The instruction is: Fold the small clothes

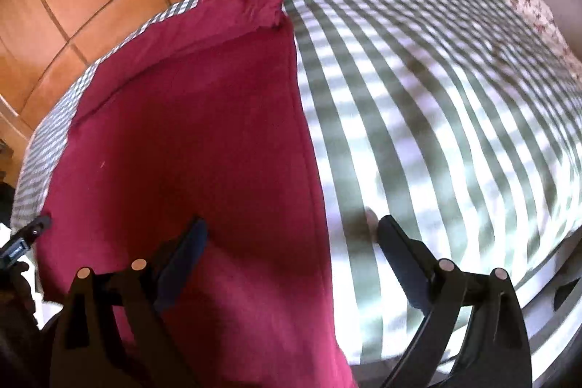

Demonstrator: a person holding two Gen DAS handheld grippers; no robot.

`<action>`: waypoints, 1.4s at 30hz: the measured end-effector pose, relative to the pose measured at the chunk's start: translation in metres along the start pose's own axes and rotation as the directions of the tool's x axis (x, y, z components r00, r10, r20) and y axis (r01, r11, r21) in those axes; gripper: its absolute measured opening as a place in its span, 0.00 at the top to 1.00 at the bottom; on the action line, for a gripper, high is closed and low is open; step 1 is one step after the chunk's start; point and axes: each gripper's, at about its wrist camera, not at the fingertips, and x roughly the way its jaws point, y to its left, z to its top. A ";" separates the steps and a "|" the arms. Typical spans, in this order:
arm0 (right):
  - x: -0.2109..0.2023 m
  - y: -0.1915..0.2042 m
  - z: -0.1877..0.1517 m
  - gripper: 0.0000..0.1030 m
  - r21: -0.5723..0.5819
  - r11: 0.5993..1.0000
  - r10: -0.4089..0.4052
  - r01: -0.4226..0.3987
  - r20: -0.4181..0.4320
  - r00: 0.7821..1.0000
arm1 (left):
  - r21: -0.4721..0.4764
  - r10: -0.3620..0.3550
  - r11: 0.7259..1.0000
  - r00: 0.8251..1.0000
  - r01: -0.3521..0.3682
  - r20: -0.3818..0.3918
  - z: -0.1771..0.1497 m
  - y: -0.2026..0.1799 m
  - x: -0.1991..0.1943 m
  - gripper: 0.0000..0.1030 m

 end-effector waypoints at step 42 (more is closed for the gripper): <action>-0.009 -0.024 0.087 0.09 0.175 0.948 0.238 -0.265 0.161 0.958 | -0.344 -0.355 0.859 0.925 0.379 0.134 0.086 0.064 0.007 0.31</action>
